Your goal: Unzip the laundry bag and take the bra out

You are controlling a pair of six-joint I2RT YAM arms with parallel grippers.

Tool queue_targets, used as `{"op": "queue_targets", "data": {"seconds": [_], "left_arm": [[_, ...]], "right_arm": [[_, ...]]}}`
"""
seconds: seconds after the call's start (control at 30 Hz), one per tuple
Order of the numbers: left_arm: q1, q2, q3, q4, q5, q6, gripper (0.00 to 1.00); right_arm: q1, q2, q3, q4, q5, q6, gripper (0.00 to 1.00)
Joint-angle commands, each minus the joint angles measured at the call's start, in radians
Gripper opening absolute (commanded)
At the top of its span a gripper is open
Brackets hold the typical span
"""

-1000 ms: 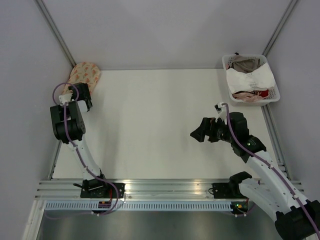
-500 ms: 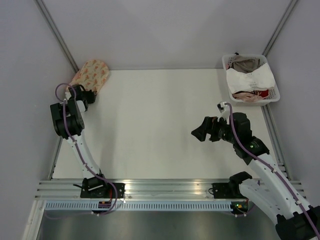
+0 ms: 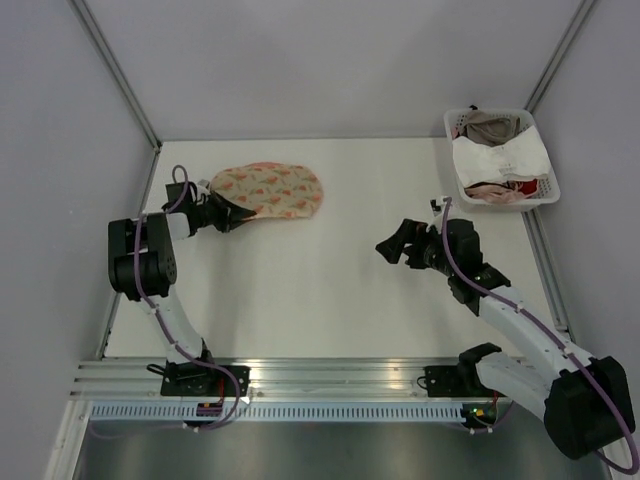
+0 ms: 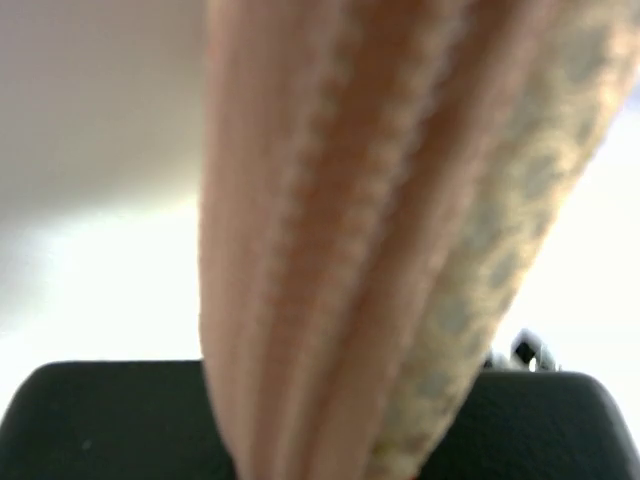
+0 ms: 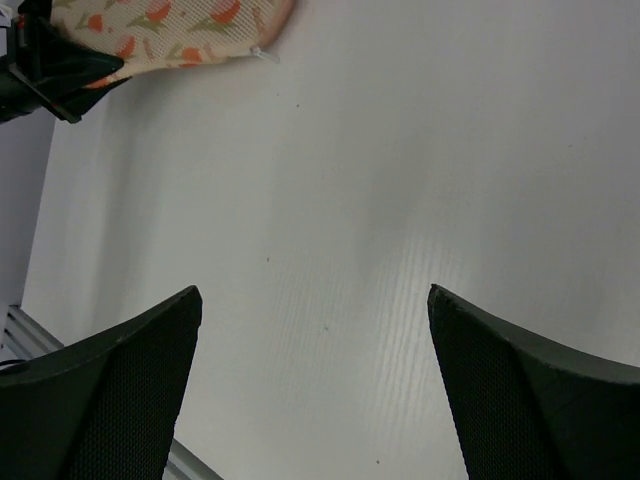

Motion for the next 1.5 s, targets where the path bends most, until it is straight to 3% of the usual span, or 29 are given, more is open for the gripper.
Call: {"op": "queue_targets", "data": {"seconds": [0.0,0.17,0.3,0.4,0.63,0.8,0.97,1.17,1.27,1.3,1.37,1.4,1.47], "left_arm": [[-0.093,-0.071,-0.023,-0.107,0.224,0.21,0.02],[-0.3,-0.075,0.011,-0.32,0.157,0.385,0.02],[-0.406,-0.104,-0.05,-0.264,0.068,0.346,0.02],[-0.424,-0.136,-0.134,-0.189,0.057,0.296,0.02],[-0.424,-0.173,-0.196,-0.152,-0.03,0.253,0.02],[-0.426,-0.164,-0.251,-0.045,-0.06,0.183,0.02],[-0.429,-0.164,-0.274,-0.002,-0.028,0.178,0.02],[-0.434,-0.177,-0.306,0.017,0.002,0.181,0.02],[-0.441,-0.185,-0.313,0.021,0.018,0.181,0.02],[-0.444,-0.191,-0.314,0.024,0.018,0.18,0.02],[-0.452,-0.226,-0.317,0.037,0.028,0.164,0.02],[-0.452,-0.243,-0.326,0.052,0.028,0.146,0.09],[-0.452,-0.291,-0.334,0.057,0.016,0.134,0.31]], "right_arm": [[-0.007,0.071,-0.079,0.323,-0.125,0.131,0.98],[-0.021,0.26,-0.178,0.679,-0.231,0.3,0.98],[-0.019,0.34,-0.214,0.778,-0.238,0.341,0.98],[-0.016,0.341,-0.22,0.706,-0.192,0.3,0.98],[0.047,0.199,-0.133,0.159,0.153,0.156,0.98],[0.059,0.18,-0.132,0.1,0.2,0.143,0.96],[0.065,0.281,-0.206,0.314,0.14,0.195,0.93],[0.087,0.52,-0.206,0.621,0.066,0.28,0.9],[0.111,0.616,-0.176,0.729,0.039,0.329,0.75],[0.122,0.646,-0.166,0.744,0.037,0.341,0.52],[0.157,0.662,-0.149,0.759,0.051,0.346,0.23],[0.177,0.666,-0.145,0.747,0.063,0.344,0.01],[0.187,0.662,-0.151,0.744,0.081,0.343,0.0]]}}
